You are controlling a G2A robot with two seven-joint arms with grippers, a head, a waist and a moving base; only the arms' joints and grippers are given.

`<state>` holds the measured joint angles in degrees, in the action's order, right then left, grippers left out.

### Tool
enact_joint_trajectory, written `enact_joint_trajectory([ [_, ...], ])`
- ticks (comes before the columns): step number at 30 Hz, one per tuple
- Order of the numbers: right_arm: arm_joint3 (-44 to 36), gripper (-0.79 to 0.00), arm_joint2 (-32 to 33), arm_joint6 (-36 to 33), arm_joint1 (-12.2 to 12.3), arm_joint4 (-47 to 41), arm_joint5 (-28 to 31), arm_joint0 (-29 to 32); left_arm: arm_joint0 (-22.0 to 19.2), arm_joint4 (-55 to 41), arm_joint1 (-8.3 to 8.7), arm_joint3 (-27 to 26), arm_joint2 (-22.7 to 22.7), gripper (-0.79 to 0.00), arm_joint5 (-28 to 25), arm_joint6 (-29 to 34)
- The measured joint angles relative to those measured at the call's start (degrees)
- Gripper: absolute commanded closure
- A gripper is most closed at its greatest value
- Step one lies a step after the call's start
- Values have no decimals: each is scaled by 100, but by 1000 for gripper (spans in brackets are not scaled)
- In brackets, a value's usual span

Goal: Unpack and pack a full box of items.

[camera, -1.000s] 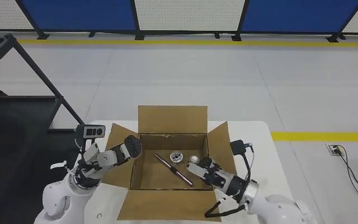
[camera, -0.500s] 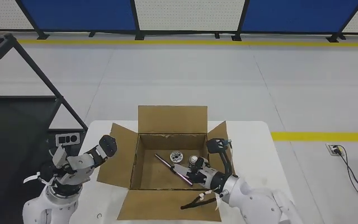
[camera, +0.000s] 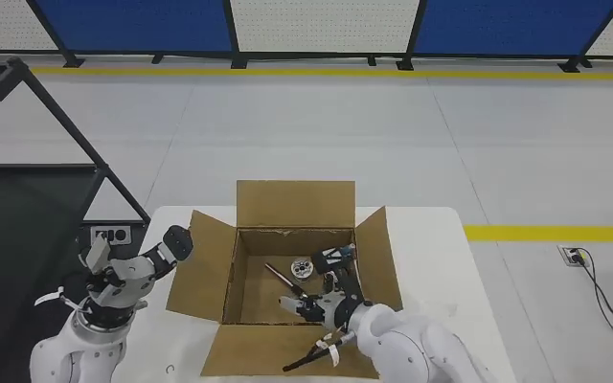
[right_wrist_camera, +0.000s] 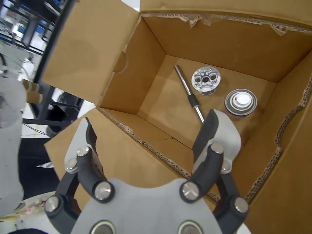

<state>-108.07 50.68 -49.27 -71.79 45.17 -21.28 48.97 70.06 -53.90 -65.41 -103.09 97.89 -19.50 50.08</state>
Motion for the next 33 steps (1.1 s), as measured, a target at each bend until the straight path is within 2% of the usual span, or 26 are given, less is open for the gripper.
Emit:
enact_joint_trajectory([
  [5, 475, -785, -583, -505, -174, 862, -773, -631, 123, -165, 10, -29, 233, -785, -23, 67],
  [8, 728, -785, -851, -869, -274, 1211, -1007, -956, 188, -301, 12, -54, 306, -785, -4, 181],
  [15, 1349, -785, -1152, -1526, -491, 1354, -1074, -1494, 276, -377, 9, -77, 342, -785, -28, 342],
  [23, 2151, -785, -1128, -1750, -675, 1231, -1094, -1818, 274, -378, 4, -72, 325, -785, -24, 414],
  [33, 2326, -785, -1201, -1807, -734, 1557, -1217, -1869, 232, -371, 1, -65, 295, -785, -14, 401],
])
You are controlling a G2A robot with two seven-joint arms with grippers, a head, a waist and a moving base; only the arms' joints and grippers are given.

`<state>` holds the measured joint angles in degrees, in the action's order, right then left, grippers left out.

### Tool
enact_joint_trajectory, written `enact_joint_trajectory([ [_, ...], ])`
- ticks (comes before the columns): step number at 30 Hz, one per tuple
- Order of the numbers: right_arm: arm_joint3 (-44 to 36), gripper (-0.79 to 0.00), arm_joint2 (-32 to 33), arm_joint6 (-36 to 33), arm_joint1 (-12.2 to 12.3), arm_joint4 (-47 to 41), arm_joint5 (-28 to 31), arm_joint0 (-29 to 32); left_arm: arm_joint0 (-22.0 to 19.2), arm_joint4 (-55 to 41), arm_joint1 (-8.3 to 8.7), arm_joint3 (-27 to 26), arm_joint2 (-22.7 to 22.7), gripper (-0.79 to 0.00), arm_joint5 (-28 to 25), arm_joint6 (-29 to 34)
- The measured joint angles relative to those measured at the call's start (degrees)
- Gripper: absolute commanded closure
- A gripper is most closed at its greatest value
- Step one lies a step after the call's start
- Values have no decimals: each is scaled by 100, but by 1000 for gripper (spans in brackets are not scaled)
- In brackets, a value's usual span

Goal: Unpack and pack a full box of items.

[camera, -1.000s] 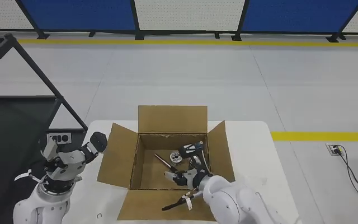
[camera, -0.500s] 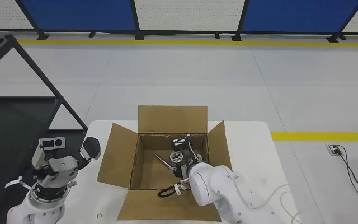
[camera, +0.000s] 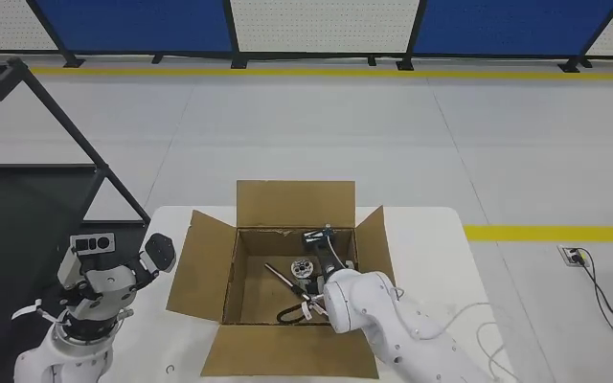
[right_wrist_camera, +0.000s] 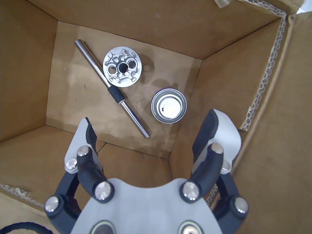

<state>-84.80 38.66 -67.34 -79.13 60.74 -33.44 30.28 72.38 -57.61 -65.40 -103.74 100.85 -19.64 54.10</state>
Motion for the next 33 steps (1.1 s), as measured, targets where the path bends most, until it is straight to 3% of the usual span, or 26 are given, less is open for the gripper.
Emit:
enact_joint_trajectory([
  [7, 18, -785, 25, 44, 0, -24, 25, 33, 0, 0, 0, 0, 0, -785, 0, 0],
  [12, 254, -785, 133, 243, -24, -91, 378, 152, 0, 0, 0, 0, 0, -785, 0, 0],
  [27, 1156, -785, -148, 35, -380, 187, 415, -235, 0, 0, 0, 0, 0, -785, 0, 0],
  [28, 1205, -686, -149, 35, -400, 176, 430, -249, 0, 0, 0, 0, 0, -785, 0, 0],
  [33, 1452, -465, -108, 70, -494, 119, 518, -308, 0, 0, 0, 0, 0, -785, 0, 0],
])
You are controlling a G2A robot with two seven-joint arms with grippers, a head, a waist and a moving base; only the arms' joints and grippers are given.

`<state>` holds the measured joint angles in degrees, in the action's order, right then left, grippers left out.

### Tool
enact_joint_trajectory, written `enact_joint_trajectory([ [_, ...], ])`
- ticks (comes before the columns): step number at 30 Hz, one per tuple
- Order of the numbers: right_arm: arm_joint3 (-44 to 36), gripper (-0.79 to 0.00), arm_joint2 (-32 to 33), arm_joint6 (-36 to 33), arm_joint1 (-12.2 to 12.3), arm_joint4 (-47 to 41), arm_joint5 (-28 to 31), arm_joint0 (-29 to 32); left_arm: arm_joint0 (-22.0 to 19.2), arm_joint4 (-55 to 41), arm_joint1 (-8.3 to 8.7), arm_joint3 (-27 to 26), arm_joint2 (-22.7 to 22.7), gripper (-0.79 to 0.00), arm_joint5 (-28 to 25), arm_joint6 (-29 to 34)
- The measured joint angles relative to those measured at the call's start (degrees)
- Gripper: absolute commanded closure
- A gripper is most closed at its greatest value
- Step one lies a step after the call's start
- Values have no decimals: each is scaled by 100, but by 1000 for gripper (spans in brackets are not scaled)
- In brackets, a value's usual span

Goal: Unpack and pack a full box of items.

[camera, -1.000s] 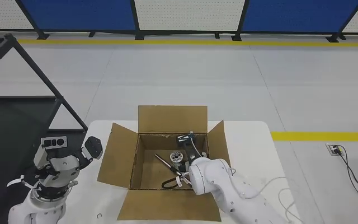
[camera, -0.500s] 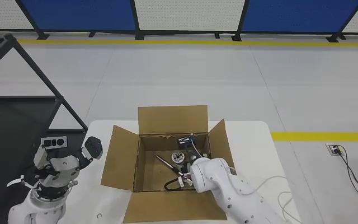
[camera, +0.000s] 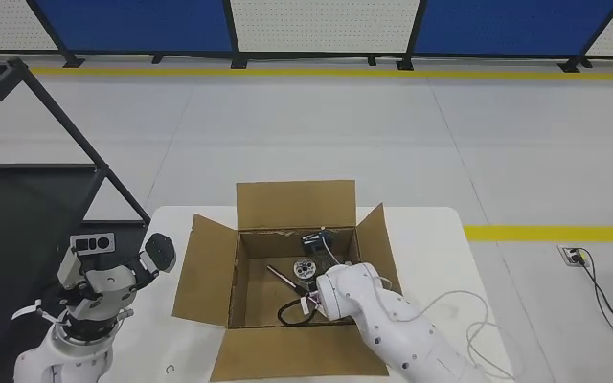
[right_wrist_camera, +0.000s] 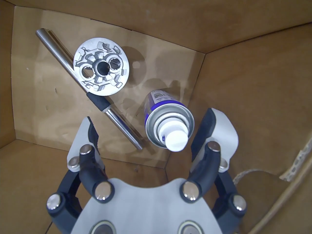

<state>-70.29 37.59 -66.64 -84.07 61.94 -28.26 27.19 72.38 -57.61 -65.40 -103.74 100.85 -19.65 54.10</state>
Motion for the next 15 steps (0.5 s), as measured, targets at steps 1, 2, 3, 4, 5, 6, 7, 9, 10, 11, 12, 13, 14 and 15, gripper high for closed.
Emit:
enact_joint_trajectory([
  [1, 38, -431, 4, 5, -14, 9, 3, -5, 0, 0, 0, 0, 0, -785, 0, 0],
  [2, 84, -382, 8, 7, -32, 31, 3, -12, 0, 0, 0, 0, 0, -785, 0, 0],
  [3, 111, -354, 13, 9, -45, 43, 1, -17, 0, 0, 0, 0, 0, -785, 0, 0],
  [4, 142, -329, 24, 10, -63, 47, 2, -21, 0, 0, 0, 0, 0, -785, 0, 0],
  [5, 164, -308, 33, 12, -75, 52, 8, -23, 0, 0, 0, 0, 0, -785, 0, 0],
  [6, 183, -271, 43, 14, -86, 60, 12, -25, 0, 0, 0, 0, 0, -785, 0, 0],
  [7, 199, -240, 54, 18, -97, 67, 15, -26, 0, 0, 0, 0, 0, -785, 0, 0],
  [9, 213, -197, 81, 31, -120, 89, 19, -18, 0, 0, 0, 0, 0, -785, 0, 0],
  [10, 209, -166, 92, 35, -127, 108, 19, -10, 0, 0, 0, 0, 0, -785, 0, 0],
  [11, 196, -135, 106, 37, -135, 142, 16, 4, 0, 0, 0, 0, 0, -785, 0, 0],
  [12, 183, -105, 119, 37, -140, 170, 14, 14, 0, 0, 0, 0, 0, -785, 0, 0],
  [13, 167, -65, 132, 35, -144, 201, 11, 24, 0, 0, 0, 0, 0, -785, 0, 0],
  [14, 136, -15, 153, 31, -148, 245, 2, 43, 0, 0, 0, 0, 0, -785, 0, 0],
  [15, 103, 0, 173, 30, -149, 277, -5, 62, 0, 0, 0, 0, 0, -785, 0, 0],
])
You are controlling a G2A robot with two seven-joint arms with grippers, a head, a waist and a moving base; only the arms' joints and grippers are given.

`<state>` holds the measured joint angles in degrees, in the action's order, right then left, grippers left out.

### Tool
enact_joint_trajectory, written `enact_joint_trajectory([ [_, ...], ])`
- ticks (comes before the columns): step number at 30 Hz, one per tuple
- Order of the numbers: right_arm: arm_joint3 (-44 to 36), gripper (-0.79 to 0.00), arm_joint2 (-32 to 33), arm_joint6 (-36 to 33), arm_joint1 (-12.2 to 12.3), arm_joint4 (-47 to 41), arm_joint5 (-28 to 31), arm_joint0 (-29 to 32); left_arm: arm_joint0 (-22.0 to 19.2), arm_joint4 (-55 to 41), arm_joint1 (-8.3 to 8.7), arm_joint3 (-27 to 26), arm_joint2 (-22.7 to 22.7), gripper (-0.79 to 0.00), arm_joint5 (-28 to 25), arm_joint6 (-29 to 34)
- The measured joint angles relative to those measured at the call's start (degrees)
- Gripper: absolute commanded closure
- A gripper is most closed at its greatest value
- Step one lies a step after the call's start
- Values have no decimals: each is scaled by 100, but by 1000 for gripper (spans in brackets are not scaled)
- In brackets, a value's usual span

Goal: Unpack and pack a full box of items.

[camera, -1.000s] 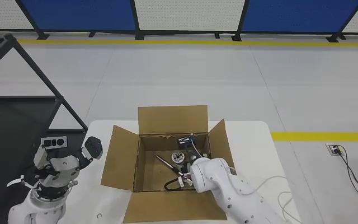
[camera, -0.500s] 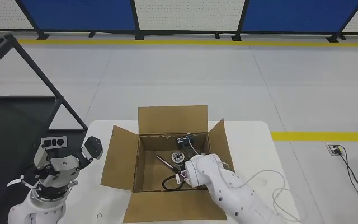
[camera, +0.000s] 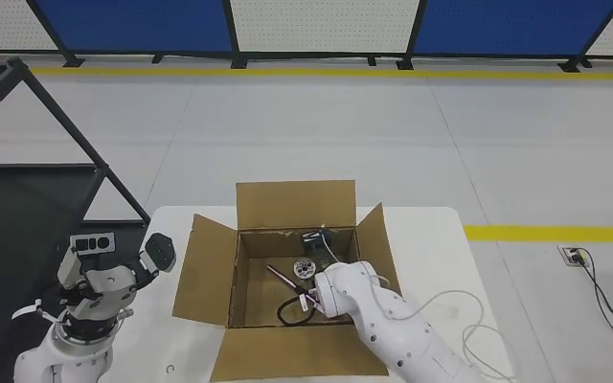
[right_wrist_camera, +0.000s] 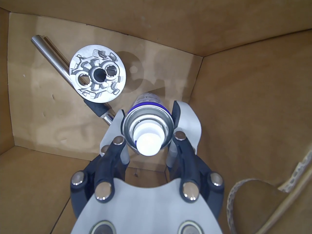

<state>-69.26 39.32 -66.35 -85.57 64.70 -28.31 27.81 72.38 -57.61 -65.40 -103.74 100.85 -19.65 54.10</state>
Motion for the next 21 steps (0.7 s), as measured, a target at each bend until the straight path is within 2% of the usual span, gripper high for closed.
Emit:
enact_joint_trajectory([
  [4, -269, 0, 208, 51, 35, 64, 49, 138, 0, 0, 0, 0, 0, -785, 0, 0],
  [9, -1013, 0, 631, 67, 181, 258, 289, 560, 0, 0, 0, 0, 0, -785, 0, 0],
  [16, -2852, 0, 1289, 288, 445, 709, 766, 1658, 0, 0, 0, 0, 0, -785, 0, 0],
  [21, -4129, 0, 1712, 746, 562, 725, 1076, 2504, 0, 0, 0, 0, 0, -785, 0, 0],
])
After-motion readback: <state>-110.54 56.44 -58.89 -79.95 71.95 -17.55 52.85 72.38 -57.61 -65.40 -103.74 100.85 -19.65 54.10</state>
